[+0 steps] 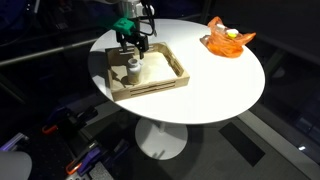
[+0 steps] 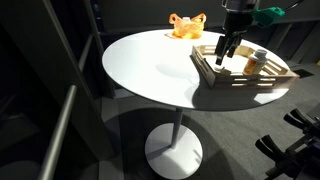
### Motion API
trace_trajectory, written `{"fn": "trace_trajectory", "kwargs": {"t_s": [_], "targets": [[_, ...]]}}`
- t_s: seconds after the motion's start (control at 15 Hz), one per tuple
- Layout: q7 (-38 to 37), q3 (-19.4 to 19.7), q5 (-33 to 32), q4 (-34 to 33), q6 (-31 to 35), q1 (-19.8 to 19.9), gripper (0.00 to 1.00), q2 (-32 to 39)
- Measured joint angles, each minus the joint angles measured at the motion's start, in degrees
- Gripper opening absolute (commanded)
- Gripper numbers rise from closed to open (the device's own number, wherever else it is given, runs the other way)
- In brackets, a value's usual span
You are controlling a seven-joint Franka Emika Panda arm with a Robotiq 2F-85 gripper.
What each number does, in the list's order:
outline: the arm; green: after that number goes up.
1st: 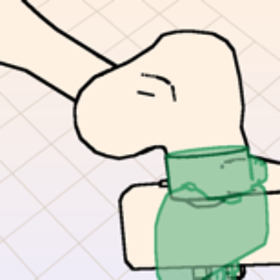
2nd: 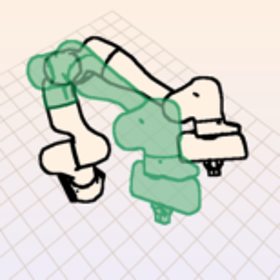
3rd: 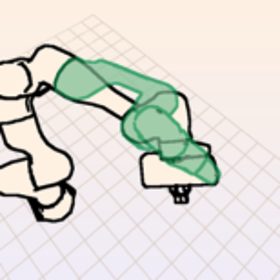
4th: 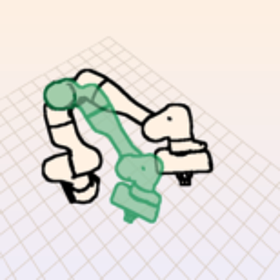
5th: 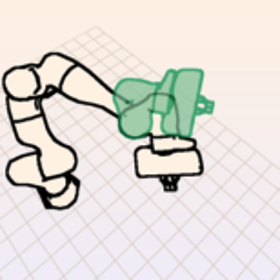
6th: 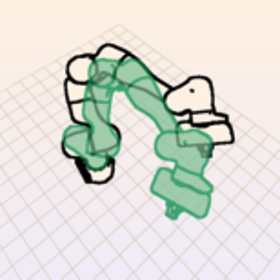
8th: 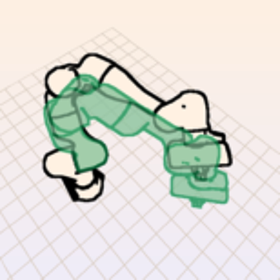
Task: Pick up the white lid and twist it onto the white medicine bottle in the wooden tray
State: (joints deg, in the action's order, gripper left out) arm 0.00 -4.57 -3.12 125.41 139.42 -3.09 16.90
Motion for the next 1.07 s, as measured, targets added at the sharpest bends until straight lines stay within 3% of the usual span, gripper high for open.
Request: {"fn": "trace_trajectory", "kwargs": {"t_s": [0.33, 0.67, 1.07], "targets": [[0.00, 0.41, -0.01, -0.06, 1.66, 0.00, 1.00, 1.95], [0.00, 0.95, -0.01, -0.18, 4.21, 0.00, 0.76, 2.84], [0.00, 1.02, -0.01, -0.29, 5.22, -0.03, 0.73, 2.85]]}}
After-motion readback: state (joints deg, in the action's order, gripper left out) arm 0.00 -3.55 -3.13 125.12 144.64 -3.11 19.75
